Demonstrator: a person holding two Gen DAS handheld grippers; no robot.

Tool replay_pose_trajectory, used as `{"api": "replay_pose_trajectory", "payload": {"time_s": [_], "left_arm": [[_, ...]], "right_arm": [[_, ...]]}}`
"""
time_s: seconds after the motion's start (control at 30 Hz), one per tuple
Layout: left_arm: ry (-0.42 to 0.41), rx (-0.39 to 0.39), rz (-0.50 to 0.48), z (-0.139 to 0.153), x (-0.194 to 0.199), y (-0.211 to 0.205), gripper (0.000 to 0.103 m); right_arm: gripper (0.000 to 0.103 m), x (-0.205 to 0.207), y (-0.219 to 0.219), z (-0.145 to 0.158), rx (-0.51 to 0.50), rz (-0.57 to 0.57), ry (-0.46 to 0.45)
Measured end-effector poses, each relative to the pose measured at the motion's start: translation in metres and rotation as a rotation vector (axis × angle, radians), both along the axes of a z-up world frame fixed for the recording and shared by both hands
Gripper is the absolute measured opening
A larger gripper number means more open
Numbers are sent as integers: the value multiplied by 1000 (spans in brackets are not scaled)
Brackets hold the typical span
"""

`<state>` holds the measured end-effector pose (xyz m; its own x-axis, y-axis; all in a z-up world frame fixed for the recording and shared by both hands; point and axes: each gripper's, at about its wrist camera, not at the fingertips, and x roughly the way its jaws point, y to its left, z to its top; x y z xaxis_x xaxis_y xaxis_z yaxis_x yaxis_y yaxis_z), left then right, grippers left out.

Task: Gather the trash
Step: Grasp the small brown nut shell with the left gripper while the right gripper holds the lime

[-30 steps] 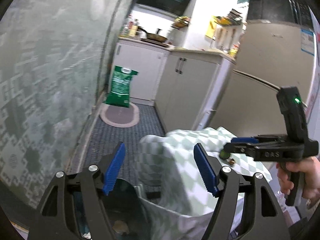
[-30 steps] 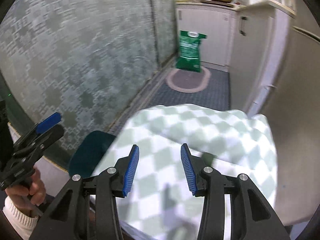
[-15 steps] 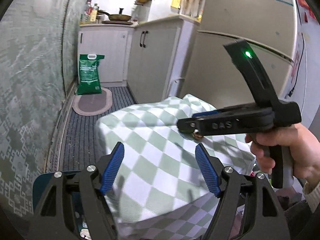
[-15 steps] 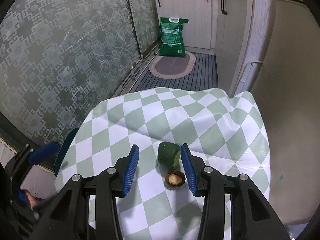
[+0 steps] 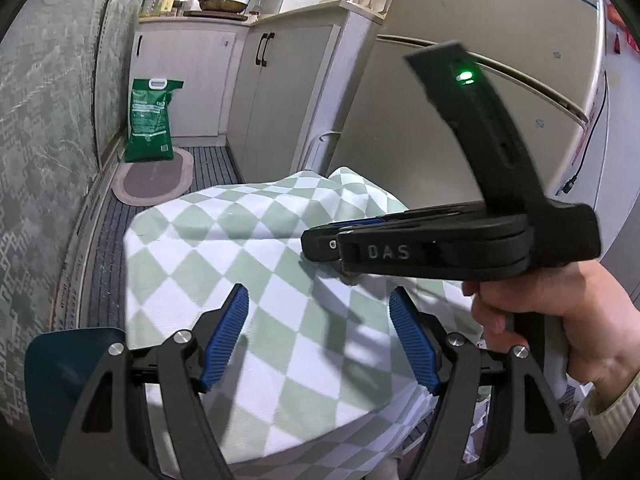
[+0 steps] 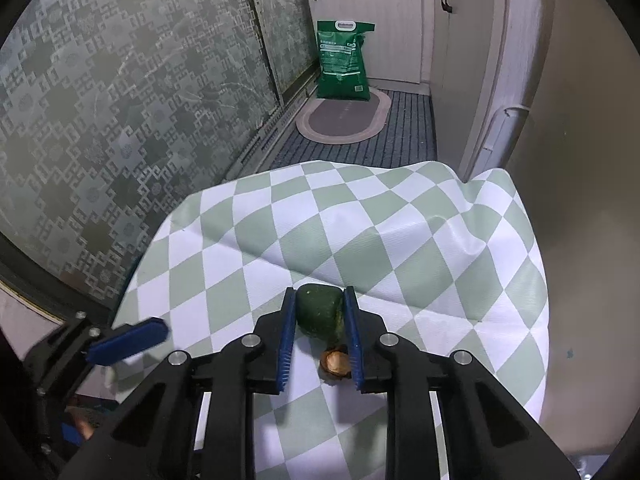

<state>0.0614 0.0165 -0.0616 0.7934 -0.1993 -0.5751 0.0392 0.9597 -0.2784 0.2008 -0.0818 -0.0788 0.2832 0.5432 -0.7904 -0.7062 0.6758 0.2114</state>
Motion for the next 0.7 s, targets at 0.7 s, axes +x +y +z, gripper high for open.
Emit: {"api": "replay_pose_trajectory", "payload": {"time_s": [0.7], "left_arm": [[111, 124, 65, -11, 55, -51, 50]], "right_arm": [[22, -5, -91, 34, 171, -23, -33]]}}
